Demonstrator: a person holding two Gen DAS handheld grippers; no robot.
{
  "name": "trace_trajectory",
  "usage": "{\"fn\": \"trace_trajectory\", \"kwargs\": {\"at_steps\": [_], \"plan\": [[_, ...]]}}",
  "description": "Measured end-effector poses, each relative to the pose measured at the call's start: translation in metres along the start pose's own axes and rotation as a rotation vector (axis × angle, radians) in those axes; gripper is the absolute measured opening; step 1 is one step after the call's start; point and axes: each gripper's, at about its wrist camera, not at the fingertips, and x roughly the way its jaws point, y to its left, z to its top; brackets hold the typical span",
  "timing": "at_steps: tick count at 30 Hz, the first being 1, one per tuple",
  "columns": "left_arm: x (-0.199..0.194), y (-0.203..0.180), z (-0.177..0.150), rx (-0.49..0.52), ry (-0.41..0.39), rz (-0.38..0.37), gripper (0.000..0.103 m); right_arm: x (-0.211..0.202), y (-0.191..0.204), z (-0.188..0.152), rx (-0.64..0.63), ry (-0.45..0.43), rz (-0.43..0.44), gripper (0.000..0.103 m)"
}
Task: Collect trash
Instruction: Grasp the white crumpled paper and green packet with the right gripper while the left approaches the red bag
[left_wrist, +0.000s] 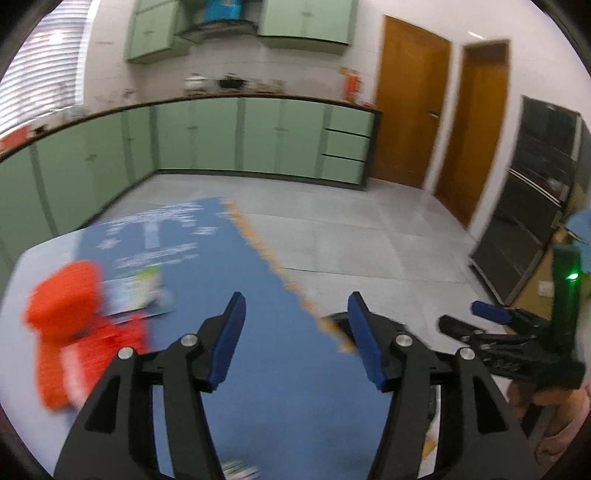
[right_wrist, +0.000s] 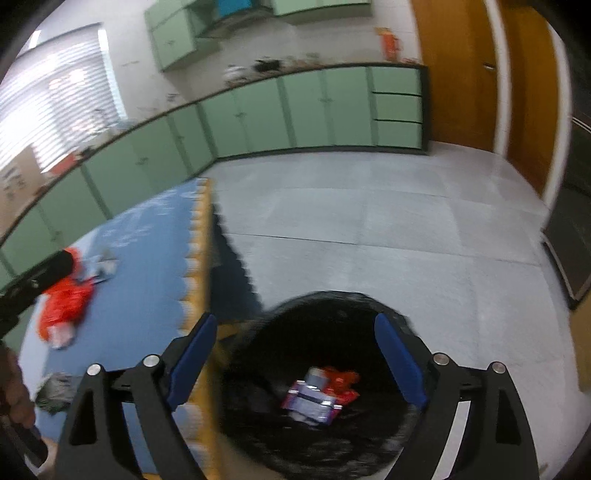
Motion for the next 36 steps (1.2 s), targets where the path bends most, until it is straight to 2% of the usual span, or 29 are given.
{"fn": "trace_trajectory", "kwargs": {"at_steps": [6, 10, 12, 18, 30, 33, 36], "plan": [[-0.052, 0.066, -0.030, -0.080, -0.006, 0.203, 0.059, -0.001, 0.073, -0.007, -0.114, 0.011, 0.200, 0.087], [-0.075, 0.100, -0.056, -0.136, 0.016, 0.308, 0.060, 0.004, 0.111, -0.020, -0.178, 0.037, 0.284, 0.087], [-0.082, 0.110, -0.068, -0.155, 0.034, 0.334, 0.060, 0.005, 0.130, -0.027, -0.205, 0.053, 0.334, 0.087], [-0.099, 0.131, -0.086, -0.202, 0.052, 0.372, 0.061, 0.003, 0.160, -0.050, -0.287, 0.097, 0.402, 0.087], [-0.110, 0.140, -0.095, -0.225, 0.028, 0.372, 0.063, 0.031, 0.191, -0.068, -0.360, 0.203, 0.443, 0.084], [-0.109, 0.143, -0.095, -0.227, 0.025, 0.375, 0.064, 0.037, 0.196, -0.071, -0.370, 0.231, 0.470, 0.079], [-0.108, 0.145, -0.095, -0.231, 0.027, 0.376, 0.064, 0.038, 0.201, -0.071, -0.382, 0.237, 0.497, 0.067]]}}
